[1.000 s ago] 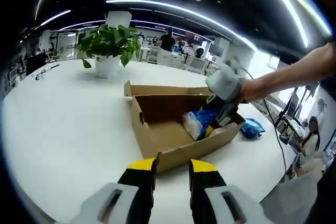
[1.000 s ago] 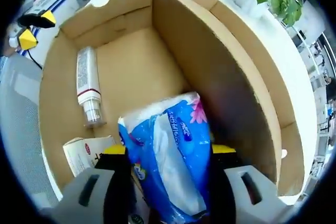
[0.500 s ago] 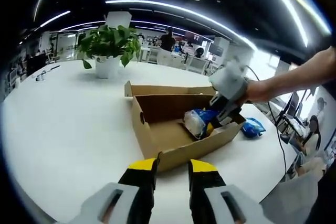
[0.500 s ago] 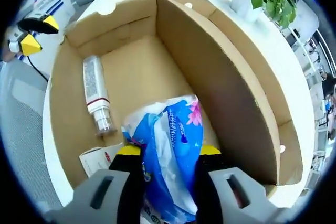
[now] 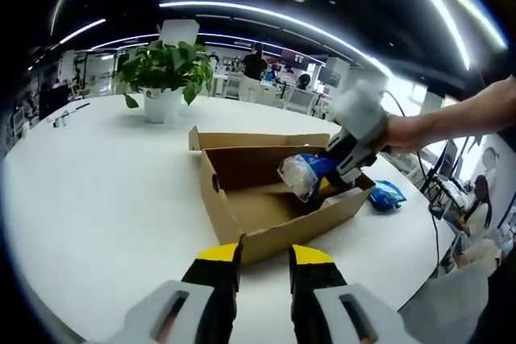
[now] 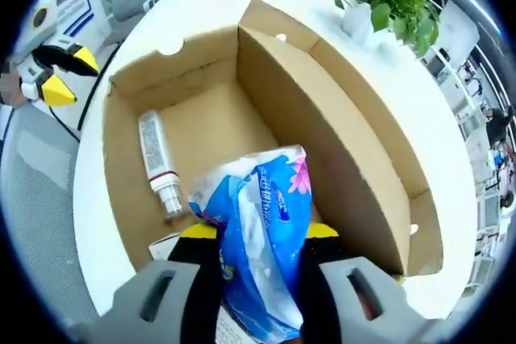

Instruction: Operate the shoe box by opening the lid, removing the specified soft item, and placing it in the target area until the item is outside and the box remains undamaged.

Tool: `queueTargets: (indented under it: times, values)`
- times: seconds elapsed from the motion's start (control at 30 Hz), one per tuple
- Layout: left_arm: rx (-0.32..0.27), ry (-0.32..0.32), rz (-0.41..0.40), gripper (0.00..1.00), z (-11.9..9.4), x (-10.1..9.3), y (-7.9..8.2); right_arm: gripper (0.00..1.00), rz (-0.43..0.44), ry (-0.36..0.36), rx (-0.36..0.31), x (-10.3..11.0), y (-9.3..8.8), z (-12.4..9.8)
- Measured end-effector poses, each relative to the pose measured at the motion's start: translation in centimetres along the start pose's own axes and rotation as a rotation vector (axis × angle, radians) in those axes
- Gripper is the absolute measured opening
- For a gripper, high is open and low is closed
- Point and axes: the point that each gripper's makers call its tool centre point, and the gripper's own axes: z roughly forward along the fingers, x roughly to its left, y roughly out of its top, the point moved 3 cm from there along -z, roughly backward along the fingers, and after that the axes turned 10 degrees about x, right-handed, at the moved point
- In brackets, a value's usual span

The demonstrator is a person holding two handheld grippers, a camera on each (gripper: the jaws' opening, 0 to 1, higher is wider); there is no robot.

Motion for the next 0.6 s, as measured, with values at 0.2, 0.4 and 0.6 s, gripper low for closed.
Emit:
queueTargets:
  times: [0.2,0.4,0.6]
  values:
    - [0.002,-0.002,0.010,0.24,0.0,-0.1,0.0,0.31,-0.019,-0.015,-0.020,0.3,0.4,-1.0]
    - [0.001,-0.001,0.005,0.24,0.0,0.0,0.0,0.31,-0.043,-0.038,-0.039,0.3,0.8,-1.9]
    - [0.004,-0.003,0.011,0.24,0.0,-0.2,-0.1,0.31,-0.034,-0.058,-0.075,0.3,1.5,-3.2]
